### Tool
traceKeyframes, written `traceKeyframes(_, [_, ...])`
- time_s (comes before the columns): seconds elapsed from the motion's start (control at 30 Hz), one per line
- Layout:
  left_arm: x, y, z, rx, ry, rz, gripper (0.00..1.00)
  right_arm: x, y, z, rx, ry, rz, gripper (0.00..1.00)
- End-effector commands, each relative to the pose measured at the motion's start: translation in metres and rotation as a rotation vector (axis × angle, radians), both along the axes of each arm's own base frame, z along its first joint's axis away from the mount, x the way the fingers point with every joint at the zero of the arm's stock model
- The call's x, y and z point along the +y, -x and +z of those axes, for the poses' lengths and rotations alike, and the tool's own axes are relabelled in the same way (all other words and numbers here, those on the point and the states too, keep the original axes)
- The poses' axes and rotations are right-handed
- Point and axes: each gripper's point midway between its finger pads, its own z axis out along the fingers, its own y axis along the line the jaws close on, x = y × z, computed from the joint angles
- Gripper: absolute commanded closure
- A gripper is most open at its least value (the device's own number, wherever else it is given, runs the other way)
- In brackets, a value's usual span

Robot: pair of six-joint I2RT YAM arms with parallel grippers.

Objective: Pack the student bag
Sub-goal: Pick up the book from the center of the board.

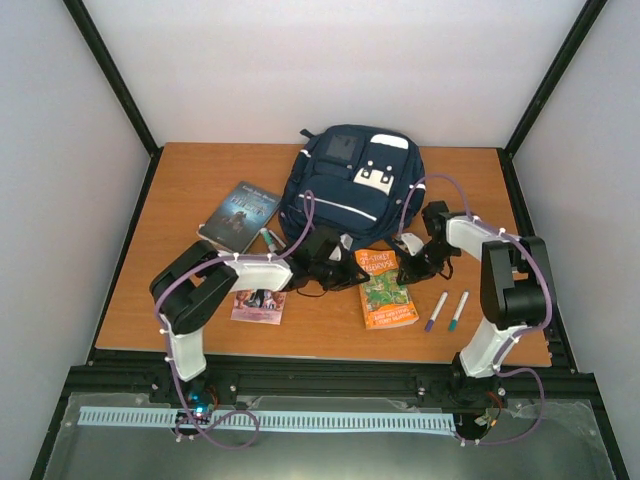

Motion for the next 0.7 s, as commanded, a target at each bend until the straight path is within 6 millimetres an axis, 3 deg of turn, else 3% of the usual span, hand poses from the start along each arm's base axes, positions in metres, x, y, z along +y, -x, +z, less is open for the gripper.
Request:
traceKeyframes(0.0, [-0.019,0.009,0.062,-0.13,0.176,-0.077,0.99,-0.03,-0.003,-0.014,-0.065,0.18,0.014,0.71])
traceKeyframes(0.17, [-0.004,0.024,0.075,-0.174,0.137,-0.138,0.99,-0.029,-0.009,0.025,-0.165,0.155,0.015,0.56])
traceKeyframes(0.33, [0.012,0.045,0.089,-0.198,0.066,-0.245,0.99,-0.021,-0.019,0.082,-0.337,0.088,0.032,0.49])
traceKeyframes(0.5, [0.048,0.05,0.133,-0.386,-0.026,-0.244,0.99,-0.008,-0.025,0.148,-0.547,-0.013,0.021,0.36])
traceKeyframes(0.67, [0.081,0.044,0.177,-0.556,-0.073,-0.2,0.99,0.026,-0.007,0.202,-0.674,-0.25,0.113,0.23])
